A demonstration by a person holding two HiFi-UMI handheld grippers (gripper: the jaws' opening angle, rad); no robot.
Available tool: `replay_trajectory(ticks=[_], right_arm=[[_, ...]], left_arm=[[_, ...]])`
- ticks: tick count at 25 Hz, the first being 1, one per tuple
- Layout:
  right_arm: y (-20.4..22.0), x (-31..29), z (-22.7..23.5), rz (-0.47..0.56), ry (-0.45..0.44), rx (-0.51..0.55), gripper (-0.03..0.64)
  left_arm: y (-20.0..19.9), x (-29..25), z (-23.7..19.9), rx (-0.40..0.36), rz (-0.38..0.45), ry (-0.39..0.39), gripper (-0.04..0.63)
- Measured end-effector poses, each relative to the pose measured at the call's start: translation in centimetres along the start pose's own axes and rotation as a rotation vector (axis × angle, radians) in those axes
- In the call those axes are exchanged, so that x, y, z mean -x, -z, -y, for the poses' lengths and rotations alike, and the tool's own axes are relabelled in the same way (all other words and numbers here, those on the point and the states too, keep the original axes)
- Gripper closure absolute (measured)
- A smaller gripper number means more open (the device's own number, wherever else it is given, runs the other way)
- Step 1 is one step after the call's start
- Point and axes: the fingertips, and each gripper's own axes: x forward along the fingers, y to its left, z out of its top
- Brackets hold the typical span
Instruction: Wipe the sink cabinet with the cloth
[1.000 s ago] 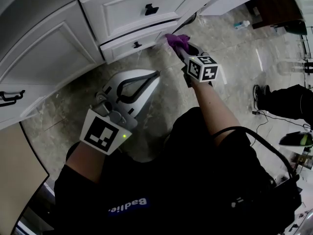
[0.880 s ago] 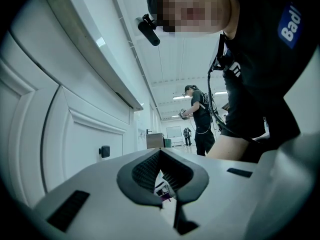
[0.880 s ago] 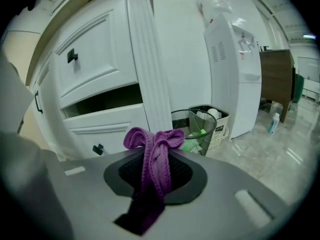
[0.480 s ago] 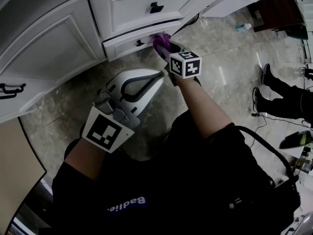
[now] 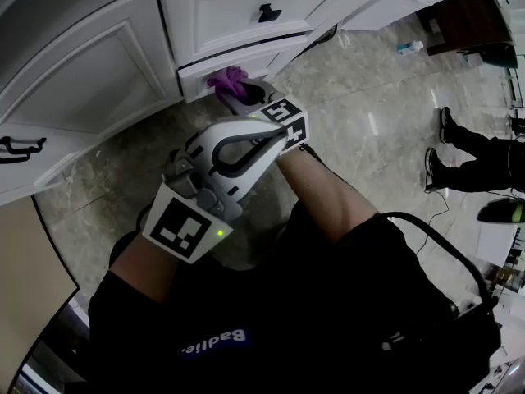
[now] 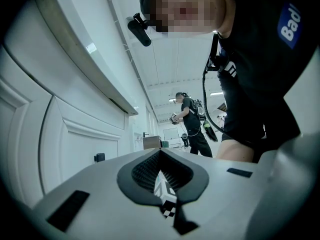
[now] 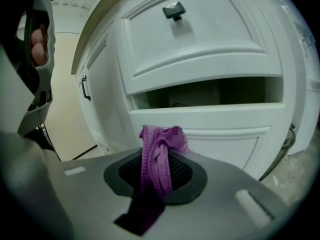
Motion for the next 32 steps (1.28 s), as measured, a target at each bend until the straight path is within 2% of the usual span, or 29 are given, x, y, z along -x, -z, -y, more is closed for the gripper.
replay_trajectory(ticks=[4, 15, 17, 21, 27, 29, 32], right_arm=[[1.2, -0.3, -0.8, -0.044, -0.027, 0.017, 0.537], [5.6, 1.6, 1.5, -0.171, -0.033, 0.070, 0.537], [6.2, 2.9, 3.9, -0.192, 0.008, 0.060, 0.537], [7.9, 6.2, 11.2, -0.235, 0.165, 0.027, 0.537], [7.2, 8.1, 18.9, -0.195, 0.392, -0.091, 0.537], [6.9, 7.3, 19.5, -0.190, 0.411, -0.103, 0.537], [6.6, 5.1, 17.9, -0.199, 0.379, -0.074, 0.537]], left_arm=[[-0.1, 0.4, -0.1, 0.005, -0.001, -0.007, 0.606], [-1.0, 0.8, -0.1, -0.012, 0.007, -0.015, 0.606], [-1.1, 0.7, 0.0, -0.013, 0.011, -0.013, 0.606], [-1.1, 0.6, 0.2, -0.016, 0.005, -0.009, 0.606], [-0.6, 0.4, 0.3, -0.009, -0.002, -0.008, 0.606], [-0.5, 0.3, 0.5, -0.007, -0.004, -0.002, 0.606], [-0.2, 0.2, 0.8, -0.007, -0.011, 0.007, 0.606]])
